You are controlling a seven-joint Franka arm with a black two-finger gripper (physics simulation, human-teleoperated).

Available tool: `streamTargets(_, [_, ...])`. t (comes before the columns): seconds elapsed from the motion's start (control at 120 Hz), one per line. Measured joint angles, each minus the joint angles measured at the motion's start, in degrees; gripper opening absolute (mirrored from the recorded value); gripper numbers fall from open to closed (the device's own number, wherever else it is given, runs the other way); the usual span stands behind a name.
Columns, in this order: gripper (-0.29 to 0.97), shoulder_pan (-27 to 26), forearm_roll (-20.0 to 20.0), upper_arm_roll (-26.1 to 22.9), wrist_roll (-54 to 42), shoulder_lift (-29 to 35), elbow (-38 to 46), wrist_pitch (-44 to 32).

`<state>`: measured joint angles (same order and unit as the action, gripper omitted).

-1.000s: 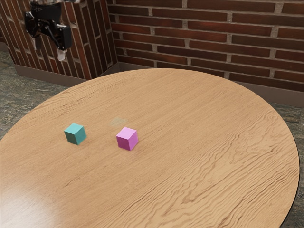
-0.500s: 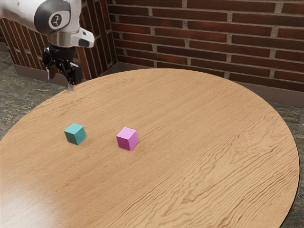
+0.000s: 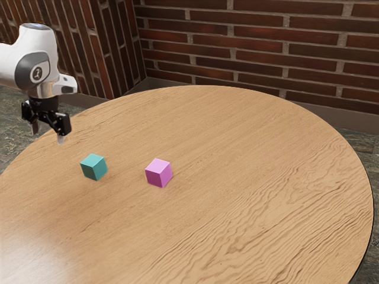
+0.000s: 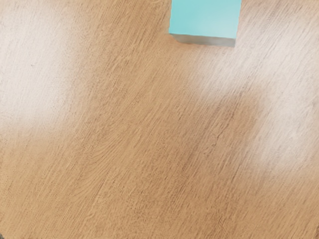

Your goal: Pick up the blue block with one arm, and put the blue block on the pink block with one arm

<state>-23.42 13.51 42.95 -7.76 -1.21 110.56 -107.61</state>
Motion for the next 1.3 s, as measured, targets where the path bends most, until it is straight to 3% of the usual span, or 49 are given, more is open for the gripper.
streamTargets(0.192, [0.68, 12.9, -1.3, -0.2, -0.4, -5.2, 1.1, -5.8])
streamTargets(0.625, [0.68, 10.8, -3.2, -2.4, -1.5, -7.2, -0.2, -9.3])
streamTargets(0.967, [0.68, 11.3, -5.9, -8.0, -1.9, -14.8, -3.9, -10.0])
streamTargets(1.083, [0.68, 12.4, -7.6, -8.7, -2.0, -18.9, -5.5, -10.7])
streamTargets(1.175, [0.68, 17.4, -8.4, -14.1, -2.4, -22.3, -9.6, -11.0])
streamTargets(1.3, [0.68, 19.5, -9.0, -17.9, -2.8, -26.1, -13.1, -11.3])
